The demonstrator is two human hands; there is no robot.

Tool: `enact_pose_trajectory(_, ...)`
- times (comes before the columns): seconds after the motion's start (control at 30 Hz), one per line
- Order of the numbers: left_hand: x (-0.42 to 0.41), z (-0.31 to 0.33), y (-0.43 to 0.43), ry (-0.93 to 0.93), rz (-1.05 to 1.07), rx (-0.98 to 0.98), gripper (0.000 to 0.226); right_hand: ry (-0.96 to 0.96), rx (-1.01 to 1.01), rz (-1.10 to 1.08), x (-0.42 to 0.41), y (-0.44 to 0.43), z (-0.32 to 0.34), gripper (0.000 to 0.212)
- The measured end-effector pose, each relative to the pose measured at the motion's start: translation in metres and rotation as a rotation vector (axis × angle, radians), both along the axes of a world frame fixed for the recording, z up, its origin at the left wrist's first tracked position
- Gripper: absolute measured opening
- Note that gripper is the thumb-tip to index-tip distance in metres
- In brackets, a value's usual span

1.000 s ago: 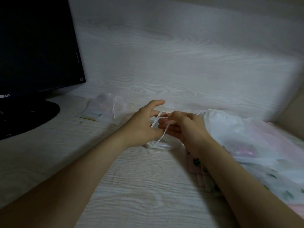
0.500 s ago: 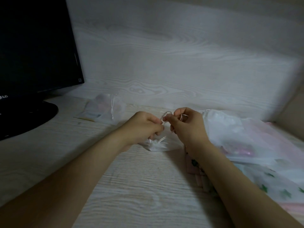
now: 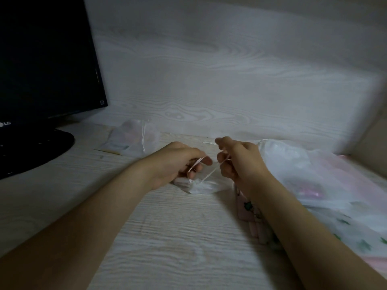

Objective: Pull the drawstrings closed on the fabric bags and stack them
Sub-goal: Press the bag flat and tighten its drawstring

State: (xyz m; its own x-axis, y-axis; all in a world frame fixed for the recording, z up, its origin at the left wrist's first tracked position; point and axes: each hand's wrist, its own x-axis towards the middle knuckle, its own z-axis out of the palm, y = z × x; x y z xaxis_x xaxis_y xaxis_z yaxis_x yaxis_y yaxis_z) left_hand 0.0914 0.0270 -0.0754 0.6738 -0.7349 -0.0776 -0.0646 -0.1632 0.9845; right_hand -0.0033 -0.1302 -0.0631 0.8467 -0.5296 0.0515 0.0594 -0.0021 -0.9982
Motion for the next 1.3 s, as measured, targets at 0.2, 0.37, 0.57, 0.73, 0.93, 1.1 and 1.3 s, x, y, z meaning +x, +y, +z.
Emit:
enact_pose_trajectory(0.2, 0.001, 0.001, 0.004, -0.049, -0.161, 0.067, 0.025, -0.141, 0.137, 0.060, 0.002, -0.002, -0.002, 0.022)
enact_pose_trajectory(0.37, -0.002, 0.004, 0.005, -0.084, -0.218, 0.096, 0.029, -0.183, -0.100, 0.119, 0.004, 0.000, -0.008, 0.025)
enact_pose_trajectory(0.57, -0.004, 0.002, 0.006, -0.167, -0.150, 0.086, 0.039, -0.157, -0.323, 0.165, 0.007, 0.000, -0.016, 0.030)
enact_pose_trajectory(0.73, 0.002, 0.003, 0.007, -0.091, 0.001, 0.102, 0.037, -0.137, -0.614, 0.101, 0.009, -0.002, -0.019, 0.028)
enact_pose_trajectory(0.93, 0.006, 0.001, 0.005, -0.037, 0.038, 0.057, 0.025, -0.125, -0.990, 0.120, 0.005, 0.004, -0.020, 0.026)
enact_pose_trajectory(1.1, 0.009, 0.002, 0.004, -0.045, 0.020, 0.061, 0.040, -0.261, -1.216, 0.041, 0.008, -0.001, -0.018, 0.013)
enact_pose_trajectory(1.3, 0.003, 0.001, 0.002, -0.078, 0.077, 0.071, 0.013, -0.216, -1.447, 0.055, 0.012, -0.008, -0.023, 0.014)
